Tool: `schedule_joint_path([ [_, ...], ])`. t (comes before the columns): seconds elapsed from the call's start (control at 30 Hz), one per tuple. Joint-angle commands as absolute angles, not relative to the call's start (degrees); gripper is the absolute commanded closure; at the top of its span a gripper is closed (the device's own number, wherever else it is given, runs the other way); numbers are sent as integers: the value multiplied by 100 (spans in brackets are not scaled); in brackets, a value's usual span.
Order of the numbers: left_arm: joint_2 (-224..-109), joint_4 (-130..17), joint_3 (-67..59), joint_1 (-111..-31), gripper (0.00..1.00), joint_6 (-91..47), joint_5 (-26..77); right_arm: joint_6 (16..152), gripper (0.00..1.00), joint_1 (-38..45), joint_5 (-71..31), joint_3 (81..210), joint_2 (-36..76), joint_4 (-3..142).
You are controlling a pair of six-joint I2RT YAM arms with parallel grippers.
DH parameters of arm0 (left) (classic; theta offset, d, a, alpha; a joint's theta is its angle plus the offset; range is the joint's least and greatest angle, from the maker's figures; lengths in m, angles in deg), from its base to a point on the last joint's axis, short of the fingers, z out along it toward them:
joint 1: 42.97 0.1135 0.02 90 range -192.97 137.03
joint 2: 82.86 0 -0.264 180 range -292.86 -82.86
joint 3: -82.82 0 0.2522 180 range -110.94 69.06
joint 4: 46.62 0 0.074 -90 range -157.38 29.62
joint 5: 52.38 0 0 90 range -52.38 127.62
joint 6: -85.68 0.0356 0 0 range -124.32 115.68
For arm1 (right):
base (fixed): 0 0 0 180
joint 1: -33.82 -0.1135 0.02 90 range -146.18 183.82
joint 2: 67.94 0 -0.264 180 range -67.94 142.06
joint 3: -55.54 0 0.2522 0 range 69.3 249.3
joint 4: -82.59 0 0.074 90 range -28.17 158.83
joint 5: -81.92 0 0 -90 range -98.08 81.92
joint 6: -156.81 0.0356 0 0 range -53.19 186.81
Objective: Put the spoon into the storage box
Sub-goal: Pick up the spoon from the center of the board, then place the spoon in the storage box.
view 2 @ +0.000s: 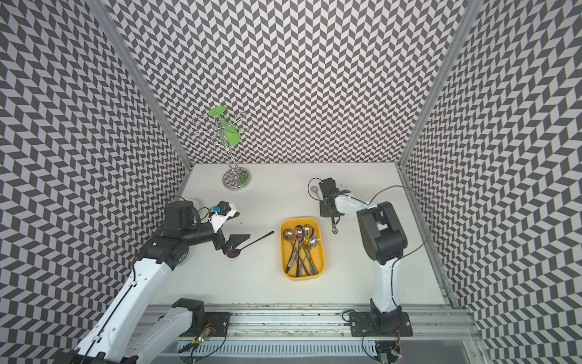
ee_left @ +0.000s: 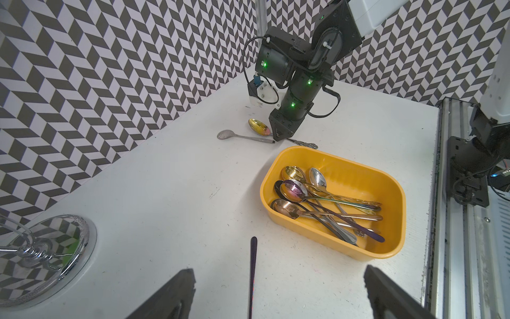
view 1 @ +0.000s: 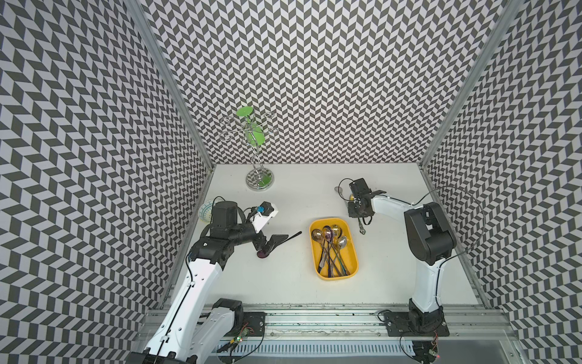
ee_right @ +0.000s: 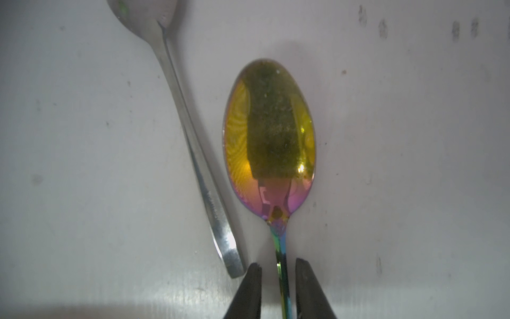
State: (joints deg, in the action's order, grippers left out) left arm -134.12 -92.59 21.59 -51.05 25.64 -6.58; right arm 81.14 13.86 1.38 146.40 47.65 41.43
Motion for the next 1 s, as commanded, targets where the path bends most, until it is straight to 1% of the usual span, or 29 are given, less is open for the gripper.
schedule_joint_path([
  [0.0,-13359,-9298,2056,-5067,1,2579,-624,8063,81,1431,287,14487,4977,4049],
  [0.07,-13316,-9279,2090,-5071,0,2592,-614,8062,86,1423,361,14440,4966,4062],
  [0.17,-13285,-9249,2160,-5063,0,2610,-616,8054,90,1414,395,14346,4946,4030],
  [0.33,-13259,-9279,2116,-5064,0,2605,-579,8082,100,1401,503,14161,4644,4053],
  [0.5,-13311,-9357,2029,-5062,1,2619,-562,8113,100,1387,394,14000,4140,3925],
  [0.63,-13245,-9282,2193,-5062,0,2697,-597,8119,100,1353,109,13800,3661,3916],
  [0.77,-13320,-9342,2050,-5063,0,2675,-486,8211,100,1249,-15,13562,3085,3813],
  [0.87,-13271,-9230,2197,-5062,0,2687,-395,8250,100,1131,-276,13439,2710,3784],
  [0.97,-13352,-9286,2079,-5062,0,2673,-337,8361,100,925,-276,13380,2366,3608],
])
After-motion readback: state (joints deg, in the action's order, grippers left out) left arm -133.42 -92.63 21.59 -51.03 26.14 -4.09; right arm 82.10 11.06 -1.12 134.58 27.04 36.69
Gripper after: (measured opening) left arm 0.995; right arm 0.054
